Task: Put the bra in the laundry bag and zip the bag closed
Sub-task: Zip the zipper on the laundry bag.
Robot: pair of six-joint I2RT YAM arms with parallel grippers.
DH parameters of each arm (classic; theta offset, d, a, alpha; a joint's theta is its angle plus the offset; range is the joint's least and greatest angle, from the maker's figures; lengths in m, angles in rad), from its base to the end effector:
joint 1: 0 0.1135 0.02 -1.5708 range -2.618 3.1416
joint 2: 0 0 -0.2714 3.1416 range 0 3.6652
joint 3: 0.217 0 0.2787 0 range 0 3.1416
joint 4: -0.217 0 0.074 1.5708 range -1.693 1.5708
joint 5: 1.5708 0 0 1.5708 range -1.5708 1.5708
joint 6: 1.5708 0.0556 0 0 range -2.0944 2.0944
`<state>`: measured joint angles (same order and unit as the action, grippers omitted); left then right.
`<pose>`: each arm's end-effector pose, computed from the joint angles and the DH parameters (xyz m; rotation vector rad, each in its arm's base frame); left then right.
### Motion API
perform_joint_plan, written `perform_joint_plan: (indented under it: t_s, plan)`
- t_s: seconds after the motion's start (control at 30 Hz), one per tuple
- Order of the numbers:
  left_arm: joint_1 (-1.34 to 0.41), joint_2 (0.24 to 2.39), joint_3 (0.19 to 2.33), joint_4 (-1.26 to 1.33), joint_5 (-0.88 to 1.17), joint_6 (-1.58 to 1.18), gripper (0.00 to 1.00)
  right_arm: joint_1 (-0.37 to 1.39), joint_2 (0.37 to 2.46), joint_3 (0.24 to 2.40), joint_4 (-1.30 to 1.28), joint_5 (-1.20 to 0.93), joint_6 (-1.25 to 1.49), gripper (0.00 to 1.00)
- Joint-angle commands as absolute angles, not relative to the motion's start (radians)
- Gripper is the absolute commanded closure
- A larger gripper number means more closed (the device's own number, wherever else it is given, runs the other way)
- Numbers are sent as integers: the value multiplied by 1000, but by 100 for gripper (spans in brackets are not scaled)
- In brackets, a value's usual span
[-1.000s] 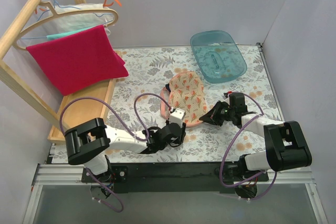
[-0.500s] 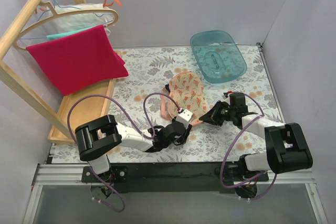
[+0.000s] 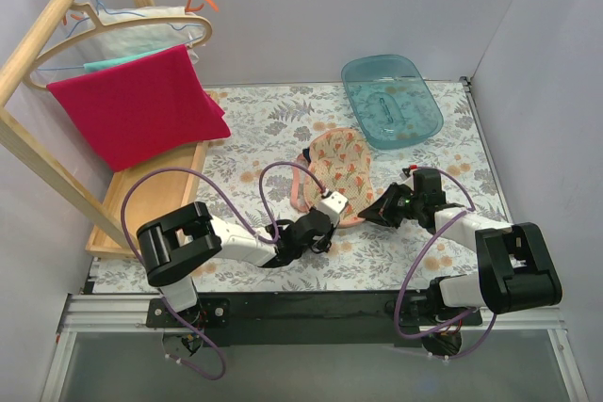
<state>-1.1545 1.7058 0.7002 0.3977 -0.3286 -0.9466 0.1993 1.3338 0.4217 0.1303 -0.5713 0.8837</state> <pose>0.1607 -0.3192 0.1124 0.0398 2.2699 -0.8389 0.2450 0.0802 0.1137 0.5511 2.4580 1.1658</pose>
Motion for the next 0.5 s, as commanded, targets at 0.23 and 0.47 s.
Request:
perform_joint_plan:
  t_s: [0.23, 0.47]
  plan:
    - [-1149, 1614, 672, 411, -288, -963, 77, 201, 1342, 442, 135, -589, 867, 88]
    - [-1147, 1621, 680, 410, -310, -1025, 36, 201, 1341, 440, 135, -591, 870, 87]
